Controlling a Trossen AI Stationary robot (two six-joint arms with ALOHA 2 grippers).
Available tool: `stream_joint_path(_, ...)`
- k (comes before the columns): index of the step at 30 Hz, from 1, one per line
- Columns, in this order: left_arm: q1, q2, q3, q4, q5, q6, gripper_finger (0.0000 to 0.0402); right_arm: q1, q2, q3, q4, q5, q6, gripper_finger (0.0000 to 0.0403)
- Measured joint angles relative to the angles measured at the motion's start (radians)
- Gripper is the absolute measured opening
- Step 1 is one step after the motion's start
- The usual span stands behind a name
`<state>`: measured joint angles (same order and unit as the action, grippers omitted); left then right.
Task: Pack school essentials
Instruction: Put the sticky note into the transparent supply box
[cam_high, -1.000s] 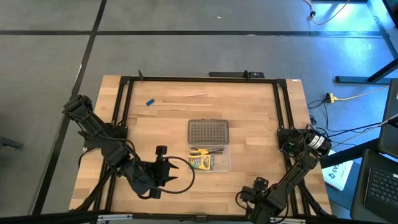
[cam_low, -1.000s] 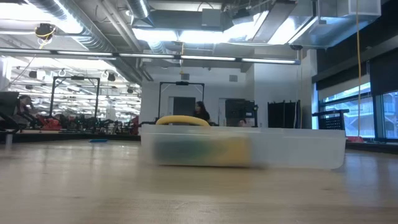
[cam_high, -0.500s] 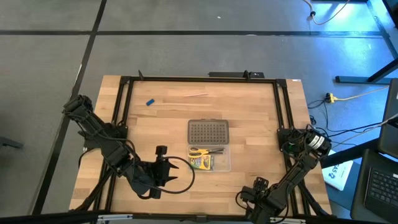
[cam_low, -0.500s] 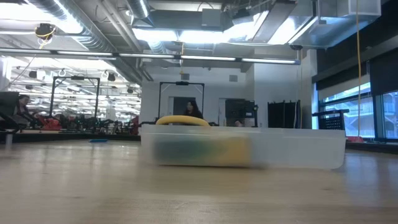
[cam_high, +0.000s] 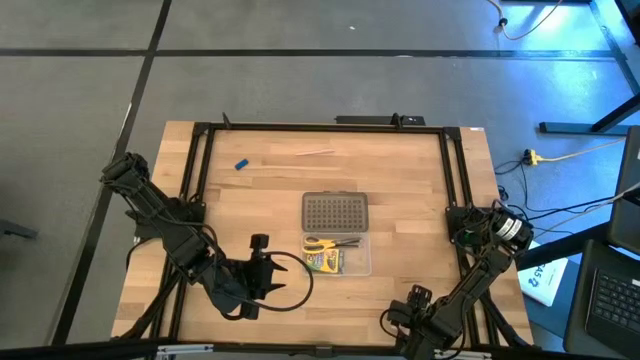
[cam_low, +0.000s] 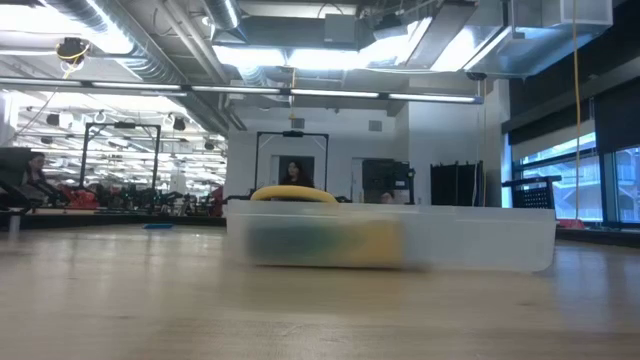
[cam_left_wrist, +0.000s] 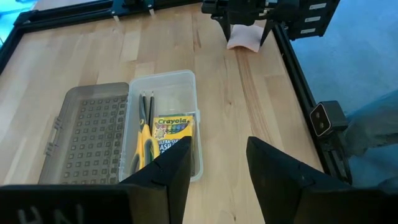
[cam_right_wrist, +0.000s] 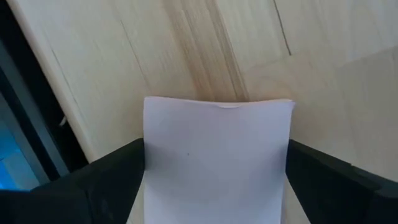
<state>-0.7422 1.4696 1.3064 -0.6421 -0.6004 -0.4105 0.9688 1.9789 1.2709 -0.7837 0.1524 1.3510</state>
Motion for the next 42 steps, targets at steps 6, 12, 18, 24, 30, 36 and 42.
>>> stream_joint_path(6, 0.000, 0.000, 0.000, 0.000, 0.000, 0.000, 0.0148, -0.004, 0.000, 0.000, 0.003, 0.004, 0.002, 0.0350)
stream_joint_path(12, 0.000, 0.000, 0.000, 0.000, 0.000, 0.000, 0.0148, -0.018, 0.000, 0.000, 0.004, 0.013, 0.002, 0.0336)
stream_joint_path(18, 0.000, 0.000, 0.000, 0.000, 0.000, 0.000, 0.0148, -0.036, 0.004, 0.011, 0.006, 0.043, -0.008, 0.0328)
stream_joint_path(24, 0.000, 0.000, 0.000, 0.000, 0.000, 0.000, 0.0148, -0.075, 0.006, 0.088, -0.035, 0.078, -0.097, 0.0327)
stream_joint_path(30, 0.000, 0.000, 0.000, 0.000, 0.000, 0.000, 0.0148, -0.134, 0.005, 0.210, -0.200, 0.091, -0.266, 0.0327)
stream_joint_path(36, 0.000, 0.000, 0.000, 0.000, 0.000, 0.000, 0.0148, -0.229, 0.003, 0.318, -0.312, 0.167, -0.508, 0.0327)
stream_joint_path(42, 0.000, 0.000, 0.000, 0.000, 0.000, 0.000, 0.0148, -0.351, 0.002, 0.362, -0.293, 0.172, -0.786, 0.0327)
